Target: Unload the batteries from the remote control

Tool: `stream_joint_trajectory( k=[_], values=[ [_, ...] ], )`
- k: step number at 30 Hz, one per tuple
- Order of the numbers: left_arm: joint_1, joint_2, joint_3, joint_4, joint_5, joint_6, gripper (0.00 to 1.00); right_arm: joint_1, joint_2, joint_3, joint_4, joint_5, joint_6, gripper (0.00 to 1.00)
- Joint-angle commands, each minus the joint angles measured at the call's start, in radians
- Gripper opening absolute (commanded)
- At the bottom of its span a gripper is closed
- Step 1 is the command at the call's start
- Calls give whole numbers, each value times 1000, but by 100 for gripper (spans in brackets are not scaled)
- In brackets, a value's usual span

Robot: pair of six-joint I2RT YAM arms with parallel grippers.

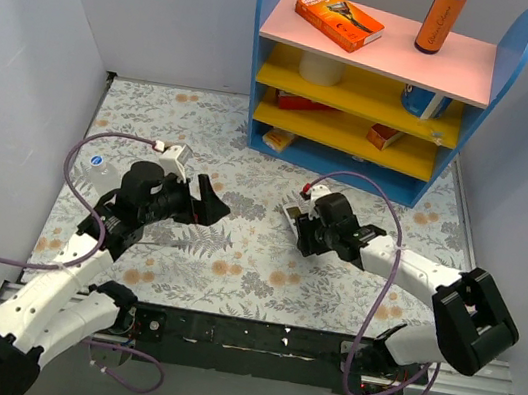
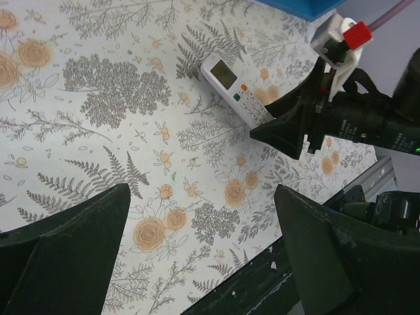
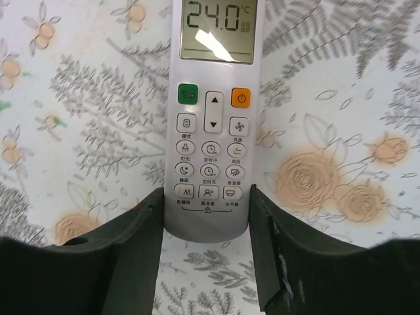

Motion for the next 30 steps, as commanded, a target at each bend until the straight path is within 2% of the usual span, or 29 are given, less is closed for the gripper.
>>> stream_joint_trajectory(
  k=[1, 10, 14, 22, 28, 30],
  values=[
    [-2, 62, 72, -54, 24, -28, 91, -3, -86, -53, 68, -209, 41, 38],
    [-4, 137, 83, 31, 135, -117, 89, -1, -377, -182, 201, -424, 205, 35],
    [-4, 183, 65, 93, 211, -154, 89, -1, -452, -216, 257, -513, 246, 35],
    [-4, 245, 43, 218, 328, -221, 89, -1, -471, -223, 316, -676, 305, 33],
    [-4, 277, -7, 313, 392, -271, 88, 0, -454, -222, 349, -704, 332, 32],
    [-2, 288, -15, 340, 415, -216, 88, 0, -443, -219, 358, -728, 346, 31]
  ],
)
